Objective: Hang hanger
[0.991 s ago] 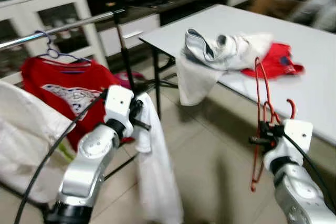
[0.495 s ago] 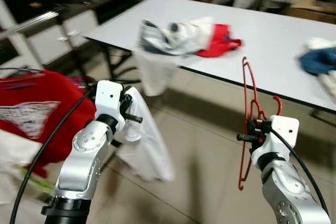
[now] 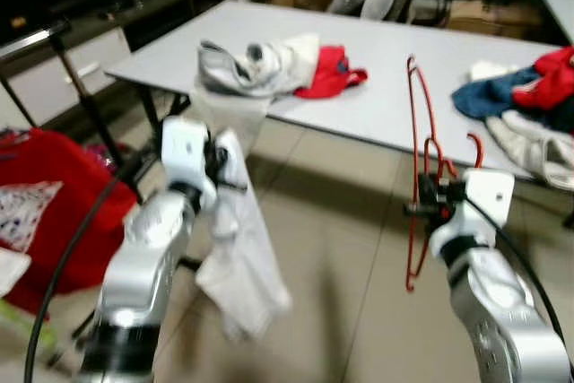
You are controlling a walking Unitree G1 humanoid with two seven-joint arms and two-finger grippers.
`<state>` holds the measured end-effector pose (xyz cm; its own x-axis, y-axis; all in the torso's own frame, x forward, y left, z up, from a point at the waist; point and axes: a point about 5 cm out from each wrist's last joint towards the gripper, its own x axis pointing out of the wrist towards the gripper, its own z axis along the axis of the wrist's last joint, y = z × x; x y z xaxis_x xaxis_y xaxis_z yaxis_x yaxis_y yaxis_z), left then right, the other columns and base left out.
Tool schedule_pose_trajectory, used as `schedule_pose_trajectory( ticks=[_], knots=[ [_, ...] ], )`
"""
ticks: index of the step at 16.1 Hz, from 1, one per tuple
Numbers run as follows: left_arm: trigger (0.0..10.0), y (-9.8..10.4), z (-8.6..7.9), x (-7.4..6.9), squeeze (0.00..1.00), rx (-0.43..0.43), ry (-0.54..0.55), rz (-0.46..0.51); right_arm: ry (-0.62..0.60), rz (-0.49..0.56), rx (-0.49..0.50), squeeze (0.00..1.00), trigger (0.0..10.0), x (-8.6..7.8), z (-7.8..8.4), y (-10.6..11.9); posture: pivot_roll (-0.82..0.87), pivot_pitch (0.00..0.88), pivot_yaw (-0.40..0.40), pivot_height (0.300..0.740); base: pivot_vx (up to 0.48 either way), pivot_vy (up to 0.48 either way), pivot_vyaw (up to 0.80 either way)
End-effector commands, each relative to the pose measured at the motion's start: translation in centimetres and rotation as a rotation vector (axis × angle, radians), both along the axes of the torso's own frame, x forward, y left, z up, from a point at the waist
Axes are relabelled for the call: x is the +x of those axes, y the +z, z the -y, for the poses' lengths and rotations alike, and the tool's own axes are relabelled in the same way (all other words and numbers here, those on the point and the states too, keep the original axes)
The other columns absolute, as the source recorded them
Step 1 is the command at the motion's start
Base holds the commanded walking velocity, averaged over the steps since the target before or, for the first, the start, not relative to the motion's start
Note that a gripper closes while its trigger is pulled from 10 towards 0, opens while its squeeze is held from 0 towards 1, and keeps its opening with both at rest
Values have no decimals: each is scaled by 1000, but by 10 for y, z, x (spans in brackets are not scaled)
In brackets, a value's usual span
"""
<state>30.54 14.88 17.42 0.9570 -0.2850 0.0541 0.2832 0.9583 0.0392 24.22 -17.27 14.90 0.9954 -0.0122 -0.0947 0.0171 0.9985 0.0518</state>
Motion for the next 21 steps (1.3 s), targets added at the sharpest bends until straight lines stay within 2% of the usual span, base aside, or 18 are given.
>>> schedule_pose_trajectory(
  ticks=[1, 11, 15, 21],
  knots=[
    [10000, 11, 4, 5, 0, -4, -25, 45, 16, 35, -21, 0, 10000, 4, 0, 8, 73, 0, 36, 740, 435, 0, 0],
    [10000, 18, 6, 13, 0, -26, -23, 71, 44, 58, -35, 0, 10000, 9, -2, 12, 67, 0, 27, 740, 436, 0, 0],
    [10000, 17, 5, 14, 0, -30, -15, 68, 58, 56, -40, 0, 10000, 10, -3, 12, 67, 0, 26, 740, 434, 0, -800],
    [10000, 16, -1, 14, 0, -33, 12, 69, 101, 57, -59, 0, 10000, 10, -8, 10, 70, 0, 11, 740, 434, 0, 0]
  ],
)
